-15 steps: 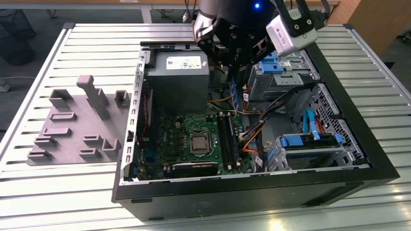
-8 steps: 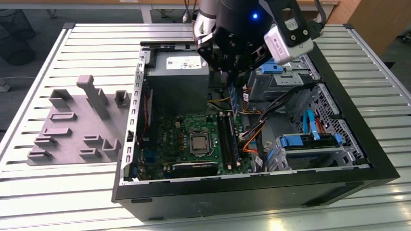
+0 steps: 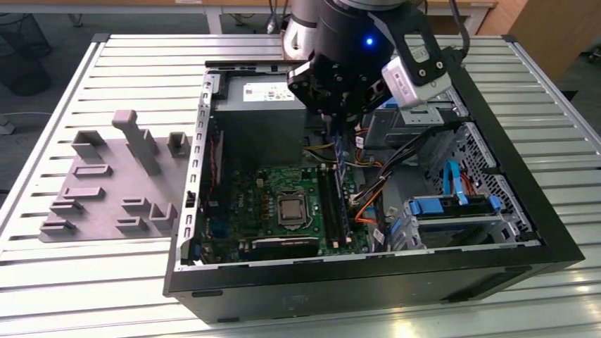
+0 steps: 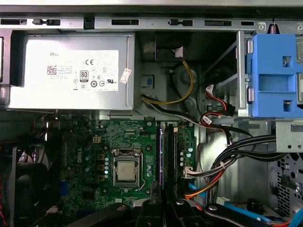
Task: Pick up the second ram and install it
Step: 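Insert the second ram into the second slot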
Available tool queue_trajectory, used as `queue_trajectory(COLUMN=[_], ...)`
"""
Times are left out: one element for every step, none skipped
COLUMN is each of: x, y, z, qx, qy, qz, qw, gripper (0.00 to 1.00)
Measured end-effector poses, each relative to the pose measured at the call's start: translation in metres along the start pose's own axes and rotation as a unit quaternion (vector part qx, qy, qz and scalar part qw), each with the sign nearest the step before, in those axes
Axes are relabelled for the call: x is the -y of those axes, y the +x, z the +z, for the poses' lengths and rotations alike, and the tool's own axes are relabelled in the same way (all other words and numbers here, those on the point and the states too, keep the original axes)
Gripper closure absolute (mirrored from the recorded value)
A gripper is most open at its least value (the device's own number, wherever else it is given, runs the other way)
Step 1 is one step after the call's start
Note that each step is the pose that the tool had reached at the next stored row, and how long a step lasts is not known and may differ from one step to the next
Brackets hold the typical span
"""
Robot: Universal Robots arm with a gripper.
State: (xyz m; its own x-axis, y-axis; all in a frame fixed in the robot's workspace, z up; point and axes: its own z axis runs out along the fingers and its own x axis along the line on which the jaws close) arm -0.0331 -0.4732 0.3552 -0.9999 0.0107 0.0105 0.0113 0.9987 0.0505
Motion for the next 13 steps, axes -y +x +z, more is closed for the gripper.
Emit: queue_trajectory(x=[0.0001,0.0001,0.0001,0.0001,0.0002,0.0002,0.0002,0.0001,0.0001,0.0002,0.0003,0.0003,0.0004], y=[0.0000,-0.0001,0.0000,0.0000,0.0000,0.0000,0.0000,-0.0001,-0.0001,-0.0001,-0.0001,-0.0001,-0.0001], z=[0.0018,0.0031,0.0031,0.0031,0.0032,0.0032,0.0034,0.0036,0.0036,0.0040,0.0051,0.0067,0.0084], qx=[0.0000,0.0000,0.0000,0.0000,0.0000,-0.0001,0.0000,0.0001,0.0001,0.0001,0.0001,0.0001,0.0000], qy=[0.0000,-0.0001,0.0000,0.0001,0.0001,0.0001,0.0001,0.0011,0.0045,0.0077,0.0082,0.0084,0.0084], qz=[0.000,0.000,0.000,0.000,0.000,0.000,0.000,0.000,0.000,0.000,0.000,0.000,0.000], qw=[1.0000,1.0000,1.0000,1.0000,1.0000,1.0000,1.0000,1.0000,1.0000,1.0000,1.0000,1.0000,1.0000], gripper=[0.86,0.86,0.86,0.86,0.86,0.86,0.86,0.86,0.86,0.86,0.86,0.86,0.86])
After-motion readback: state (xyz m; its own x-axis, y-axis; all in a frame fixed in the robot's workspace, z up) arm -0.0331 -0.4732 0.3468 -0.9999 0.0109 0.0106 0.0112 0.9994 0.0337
